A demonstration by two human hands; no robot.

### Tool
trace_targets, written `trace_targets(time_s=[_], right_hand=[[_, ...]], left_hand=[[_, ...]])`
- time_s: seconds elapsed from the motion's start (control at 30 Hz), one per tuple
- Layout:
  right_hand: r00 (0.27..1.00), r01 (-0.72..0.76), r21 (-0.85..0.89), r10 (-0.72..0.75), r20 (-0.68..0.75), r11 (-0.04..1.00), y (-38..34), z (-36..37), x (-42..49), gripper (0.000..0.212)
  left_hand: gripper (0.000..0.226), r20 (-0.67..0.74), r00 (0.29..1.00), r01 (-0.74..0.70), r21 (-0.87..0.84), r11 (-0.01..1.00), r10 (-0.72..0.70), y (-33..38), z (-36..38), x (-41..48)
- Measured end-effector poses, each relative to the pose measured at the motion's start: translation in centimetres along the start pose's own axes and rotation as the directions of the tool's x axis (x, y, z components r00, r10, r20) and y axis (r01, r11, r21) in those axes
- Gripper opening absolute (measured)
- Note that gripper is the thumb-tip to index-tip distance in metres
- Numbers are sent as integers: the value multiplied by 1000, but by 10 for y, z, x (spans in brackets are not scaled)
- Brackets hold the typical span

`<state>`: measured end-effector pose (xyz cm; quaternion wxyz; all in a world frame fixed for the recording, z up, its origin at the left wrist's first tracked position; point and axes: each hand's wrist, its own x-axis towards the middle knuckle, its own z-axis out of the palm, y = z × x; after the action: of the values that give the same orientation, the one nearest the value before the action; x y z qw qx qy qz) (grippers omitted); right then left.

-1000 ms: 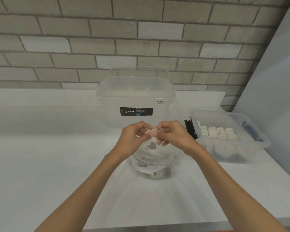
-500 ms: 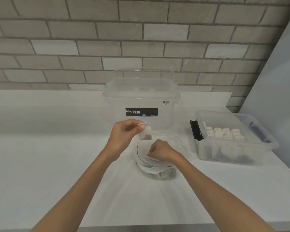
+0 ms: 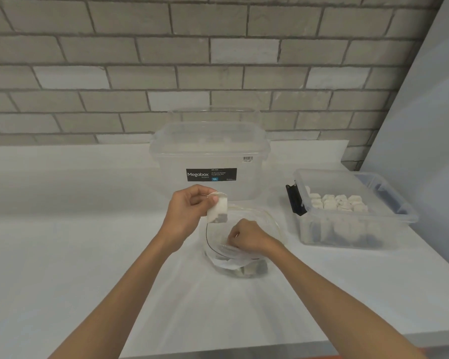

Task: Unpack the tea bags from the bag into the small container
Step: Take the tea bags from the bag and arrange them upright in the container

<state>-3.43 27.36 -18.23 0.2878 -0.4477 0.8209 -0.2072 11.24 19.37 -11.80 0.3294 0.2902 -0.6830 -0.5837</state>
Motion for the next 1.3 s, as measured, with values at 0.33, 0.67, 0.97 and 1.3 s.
trace_targets(time_s=[0.33,0.67,0.97,1.3], right_hand=[[985,60,113,-40,-169,992,-4,-7,-8,13],[993,64,195,-43,-112,979,2,-47,-30,16],[969,87,470,35,-245,879,3,-63,-39,13],[985,162,493,-114,-127,855,-4,-85,-56,11]], left_hand=[[11,-45,998,34,17,999,-33,-4,-9,-8],[19,-9,1000,1,87,996,-1,-7,-12,-11],[27,-31,999,23,233,972,-17,-12,0,-3],[27,289,937,174,98,980,-195,0,23,4]])
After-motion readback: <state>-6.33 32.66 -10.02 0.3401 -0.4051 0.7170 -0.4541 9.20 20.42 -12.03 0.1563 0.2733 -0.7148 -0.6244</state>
